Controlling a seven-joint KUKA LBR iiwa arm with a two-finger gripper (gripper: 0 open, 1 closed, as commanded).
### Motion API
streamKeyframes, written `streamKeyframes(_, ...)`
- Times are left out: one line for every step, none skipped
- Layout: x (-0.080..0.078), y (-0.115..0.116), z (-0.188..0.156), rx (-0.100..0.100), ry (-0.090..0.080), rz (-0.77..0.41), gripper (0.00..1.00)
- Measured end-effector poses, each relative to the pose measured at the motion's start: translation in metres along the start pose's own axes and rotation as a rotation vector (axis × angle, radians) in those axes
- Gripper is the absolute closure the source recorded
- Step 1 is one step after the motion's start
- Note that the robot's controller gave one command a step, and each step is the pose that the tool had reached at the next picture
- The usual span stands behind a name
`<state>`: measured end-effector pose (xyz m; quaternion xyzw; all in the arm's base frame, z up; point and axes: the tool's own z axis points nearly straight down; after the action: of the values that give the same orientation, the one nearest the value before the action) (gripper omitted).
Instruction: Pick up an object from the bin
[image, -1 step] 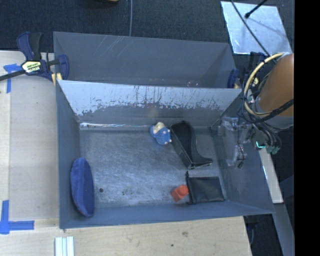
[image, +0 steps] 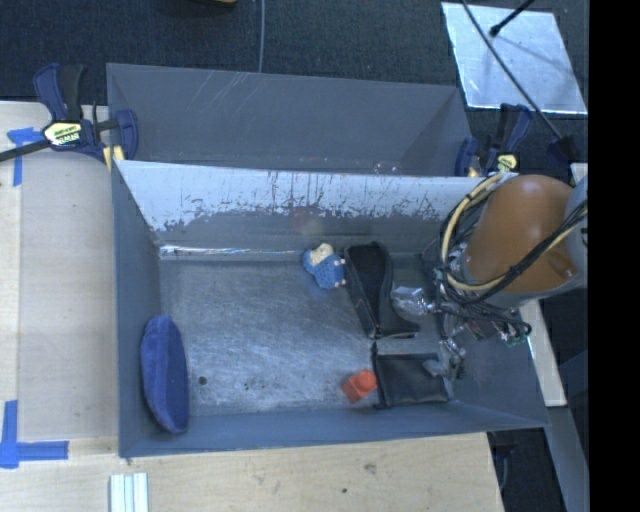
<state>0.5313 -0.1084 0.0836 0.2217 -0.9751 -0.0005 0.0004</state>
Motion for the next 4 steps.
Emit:
streamKeyframes(0.032, 0.045, 0.011, 0.002, -0.003, -0.442, 0.00)
streamKeyframes(0.031, 0.045, 0.010, 0.004, -0.005, -0.442, 1.00)
streamKeyframes(0.031, 0.045, 0.010, 0.004, -0.004, -0.443, 0.00)
streamKeyframes(-0.017, 0.017, 0.014, 0.002, -0.002, -0.351, 0.00)
